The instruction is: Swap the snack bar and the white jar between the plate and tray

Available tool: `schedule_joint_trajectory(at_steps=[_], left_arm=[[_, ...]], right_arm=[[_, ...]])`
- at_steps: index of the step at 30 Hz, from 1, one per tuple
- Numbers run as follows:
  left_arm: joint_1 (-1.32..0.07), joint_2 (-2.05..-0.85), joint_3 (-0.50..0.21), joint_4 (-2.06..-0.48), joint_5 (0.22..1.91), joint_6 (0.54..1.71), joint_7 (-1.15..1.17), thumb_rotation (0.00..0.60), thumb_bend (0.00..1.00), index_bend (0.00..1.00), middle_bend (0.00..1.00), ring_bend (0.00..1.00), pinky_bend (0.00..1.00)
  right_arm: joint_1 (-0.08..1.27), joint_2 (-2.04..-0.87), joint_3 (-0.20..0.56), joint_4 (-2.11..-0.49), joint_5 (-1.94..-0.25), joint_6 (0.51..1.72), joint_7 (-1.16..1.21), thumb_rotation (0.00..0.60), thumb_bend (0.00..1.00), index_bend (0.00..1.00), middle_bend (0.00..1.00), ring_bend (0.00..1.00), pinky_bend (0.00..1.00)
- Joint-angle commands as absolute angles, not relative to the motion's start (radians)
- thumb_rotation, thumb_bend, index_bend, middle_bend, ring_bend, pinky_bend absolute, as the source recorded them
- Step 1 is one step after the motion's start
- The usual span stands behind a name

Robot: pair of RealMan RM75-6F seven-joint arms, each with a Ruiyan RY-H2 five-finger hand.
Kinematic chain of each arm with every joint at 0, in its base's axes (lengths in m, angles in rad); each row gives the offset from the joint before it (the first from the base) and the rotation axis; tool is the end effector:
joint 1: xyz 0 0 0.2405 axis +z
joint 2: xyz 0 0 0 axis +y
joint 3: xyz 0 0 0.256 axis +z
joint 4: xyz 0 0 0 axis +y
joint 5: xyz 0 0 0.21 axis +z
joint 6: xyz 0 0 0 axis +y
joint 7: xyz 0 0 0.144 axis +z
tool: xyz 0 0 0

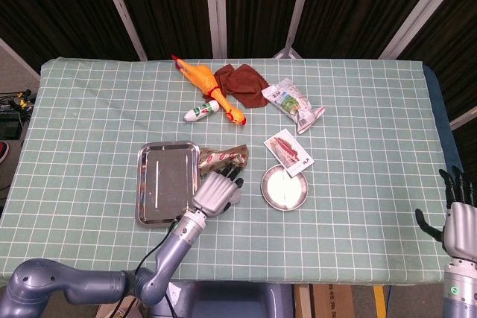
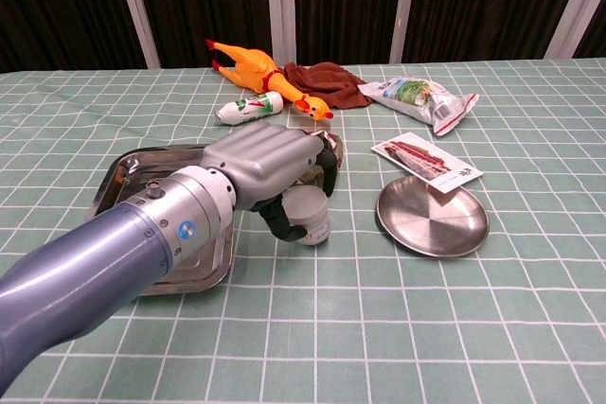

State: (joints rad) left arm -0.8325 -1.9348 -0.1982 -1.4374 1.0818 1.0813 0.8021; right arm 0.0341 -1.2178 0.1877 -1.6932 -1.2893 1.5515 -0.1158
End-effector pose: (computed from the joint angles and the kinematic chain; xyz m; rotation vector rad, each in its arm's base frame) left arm -0.0437 0.2896 -0.1091 -2.0097 -0.6830 -0.9592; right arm -0.3114 -0.1869 0.1588 1.0537 -0.9452 0.9132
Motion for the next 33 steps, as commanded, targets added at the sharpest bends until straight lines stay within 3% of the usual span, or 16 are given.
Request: schedule_joint_trajectory(at_steps=[1,13,33], left_arm=[[-0.832,-1.918,-0.204,-1.467,1.067,1.077,0.807,0.600,0.34,0.38,0.10,0.10,0.41],[-0.842,-1.866,-0.201,-1.546,1.027,1.071,0.843,0.600,0.31,0.37,0.07,0.06,0.33],[-0.803,-1.711,-0.186,-1.685,1.102,1.151,0.779,0.600,0.26,0.34,0.06,0.05,0.30]], right_arm=[[0.035,-1.220,0.186,-1.693,-1.289,1.549,-0.120,0.600,0.30,0.15,0.07,0.04,0.00],[0.037,-1.218,0.184,-1.695,-1.284,1.540,-0.130,0.600,0.30,0.15,0.07,0.04,0.00],[0.040,-1.208,0.176,-1.703,-1.278,1.521,-0.145,0.600,0.28,0.15,0.07,0.04,0.00]])
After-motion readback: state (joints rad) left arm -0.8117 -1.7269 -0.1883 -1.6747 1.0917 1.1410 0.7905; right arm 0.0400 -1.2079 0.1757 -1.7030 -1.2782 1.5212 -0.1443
